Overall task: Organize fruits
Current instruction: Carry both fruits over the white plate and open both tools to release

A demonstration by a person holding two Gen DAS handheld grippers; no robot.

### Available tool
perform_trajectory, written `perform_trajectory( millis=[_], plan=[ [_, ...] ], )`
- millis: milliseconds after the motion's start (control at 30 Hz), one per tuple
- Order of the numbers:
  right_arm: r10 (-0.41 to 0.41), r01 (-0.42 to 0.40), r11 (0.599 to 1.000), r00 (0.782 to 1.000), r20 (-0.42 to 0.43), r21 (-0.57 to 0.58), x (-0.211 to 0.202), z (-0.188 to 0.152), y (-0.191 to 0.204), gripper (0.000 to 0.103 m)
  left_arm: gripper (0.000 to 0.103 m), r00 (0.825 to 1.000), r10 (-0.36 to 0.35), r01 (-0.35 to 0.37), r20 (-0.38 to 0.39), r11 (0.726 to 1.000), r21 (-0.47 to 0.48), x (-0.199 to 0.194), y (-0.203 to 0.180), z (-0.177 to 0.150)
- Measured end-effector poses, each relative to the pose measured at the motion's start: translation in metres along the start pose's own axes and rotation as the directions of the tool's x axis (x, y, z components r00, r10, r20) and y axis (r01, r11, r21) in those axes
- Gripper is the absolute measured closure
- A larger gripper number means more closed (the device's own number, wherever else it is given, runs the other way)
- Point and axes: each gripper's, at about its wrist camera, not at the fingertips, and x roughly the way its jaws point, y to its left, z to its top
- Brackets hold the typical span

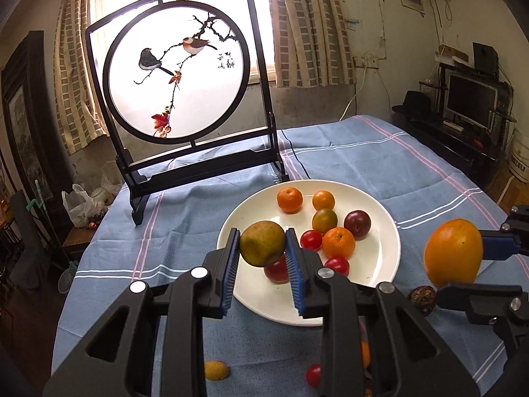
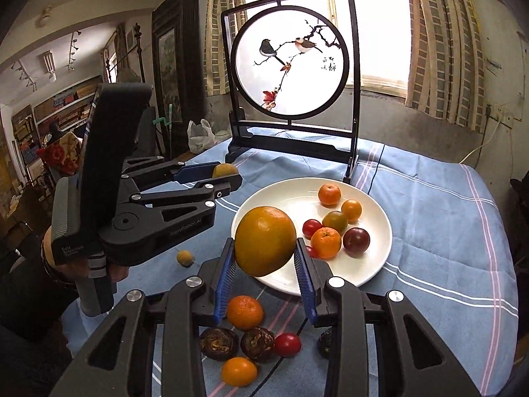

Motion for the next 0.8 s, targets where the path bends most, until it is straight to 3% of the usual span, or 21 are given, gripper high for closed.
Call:
perform_trajectory(
  millis=[533,800],
  plan=[
    [-0.03,0.032,0.999,0.998,-0.06,0.028,0.036,0.0,-0.026,0.067,0.076,0.997,0.013,-0.015,-0.072,1.0,-0.023,0.04,0.023,-0.008],
    [-0.021,0.024,0.999,0.99,-0.136,0.026,0.082,0.012,-0.032,0.067,0.076,0.99,-0.008,-0.001,-0.141,0.998,-0.065,0.078,0.025,0.005]
  ],
)
